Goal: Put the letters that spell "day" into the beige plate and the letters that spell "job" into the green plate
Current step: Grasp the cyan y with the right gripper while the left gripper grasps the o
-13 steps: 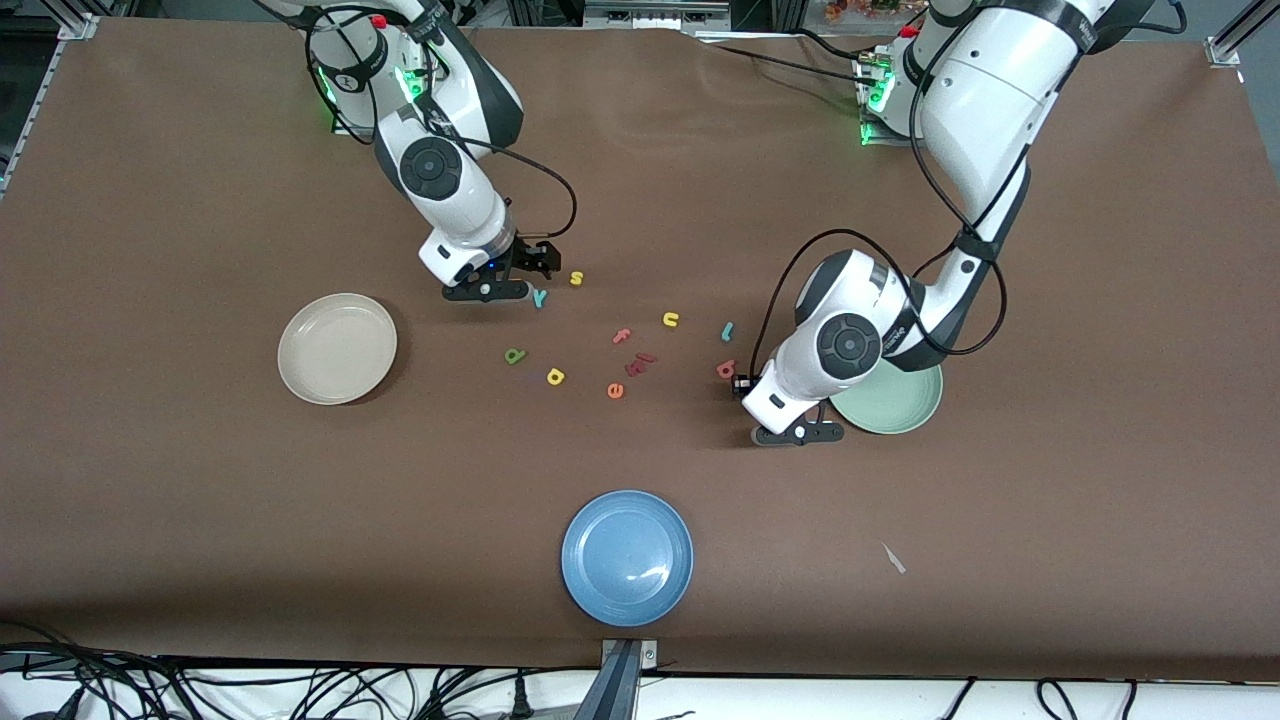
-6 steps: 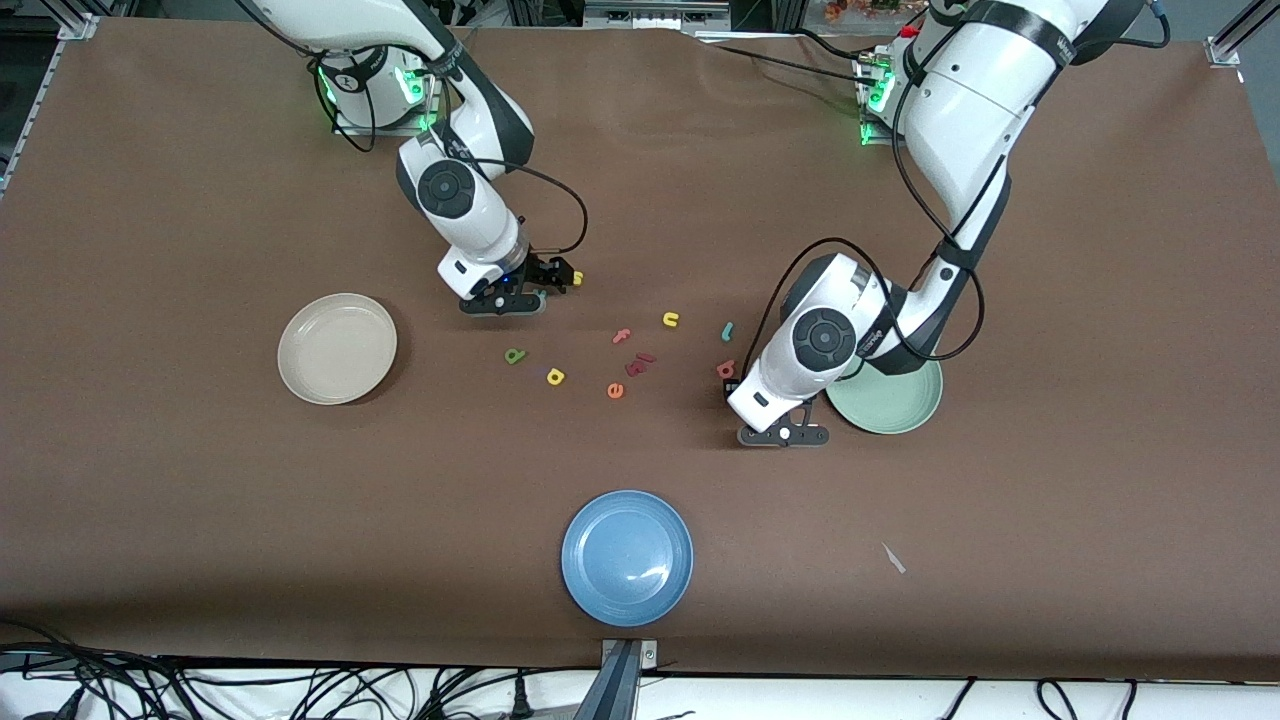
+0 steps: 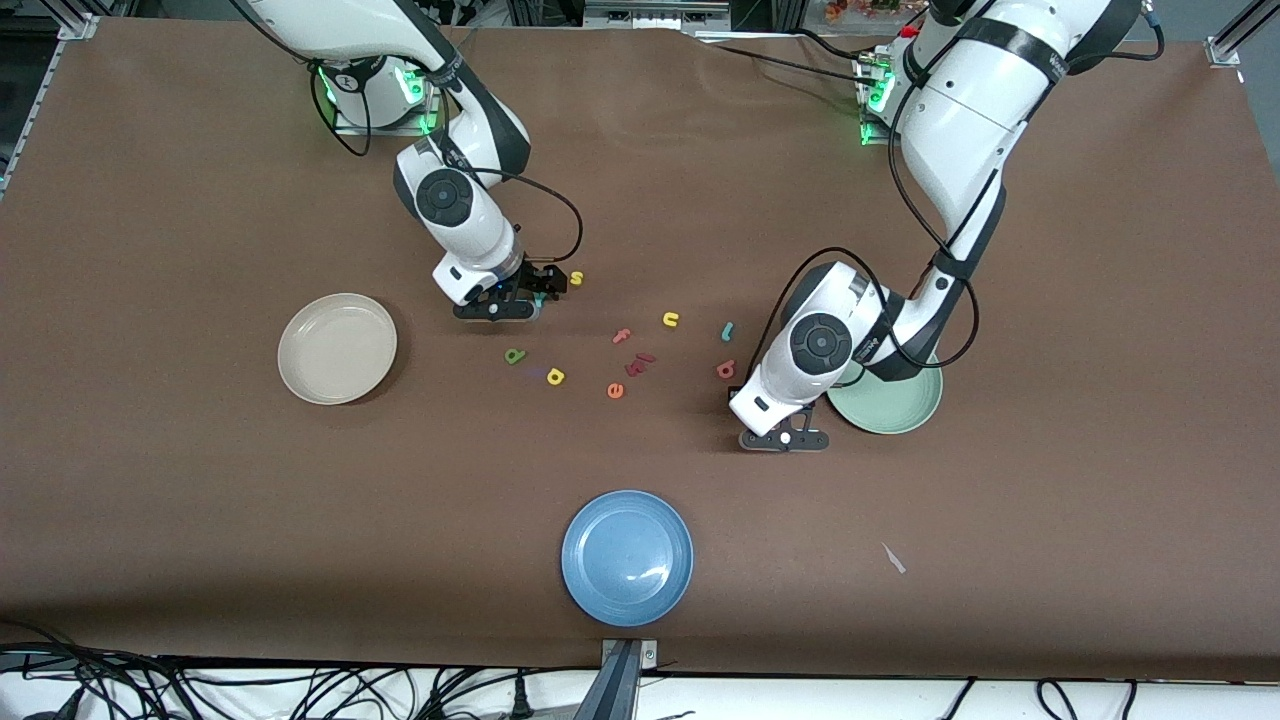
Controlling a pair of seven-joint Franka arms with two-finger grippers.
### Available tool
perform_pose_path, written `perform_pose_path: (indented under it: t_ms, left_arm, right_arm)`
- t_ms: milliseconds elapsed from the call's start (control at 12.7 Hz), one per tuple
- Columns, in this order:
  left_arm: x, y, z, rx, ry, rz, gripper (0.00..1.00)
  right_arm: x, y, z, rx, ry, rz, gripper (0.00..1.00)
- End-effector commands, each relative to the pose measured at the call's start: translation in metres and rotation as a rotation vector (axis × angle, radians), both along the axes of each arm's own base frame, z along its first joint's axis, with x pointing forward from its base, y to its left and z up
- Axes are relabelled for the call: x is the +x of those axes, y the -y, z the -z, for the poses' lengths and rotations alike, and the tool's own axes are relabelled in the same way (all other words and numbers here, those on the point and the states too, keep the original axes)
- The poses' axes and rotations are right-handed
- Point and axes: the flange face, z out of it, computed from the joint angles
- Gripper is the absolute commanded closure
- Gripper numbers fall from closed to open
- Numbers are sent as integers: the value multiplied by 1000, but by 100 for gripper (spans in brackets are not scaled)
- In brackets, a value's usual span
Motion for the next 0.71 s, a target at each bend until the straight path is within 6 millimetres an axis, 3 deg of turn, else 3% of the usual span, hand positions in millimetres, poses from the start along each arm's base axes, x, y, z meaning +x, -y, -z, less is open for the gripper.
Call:
perform_pose_path:
  t_ms: [0, 79, 393, 629]
  left_arm:
    - [2, 12, 1, 6, 35, -4, 100]
    - [4, 12, -5, 11, 40, 2, 100]
    - [10, -7, -59, 56, 24, 9, 100]
    - [16, -52, -91, 102, -33, 124, 100]
  right_arm:
    - [-10, -13, 10, -40, 15, -13, 0]
    - [-11, -14, 13, -59, 25, -27, 0]
    - [-9, -12, 19, -73, 27, -26, 3]
    - [-10, -12, 23, -76, 20, -25, 17]
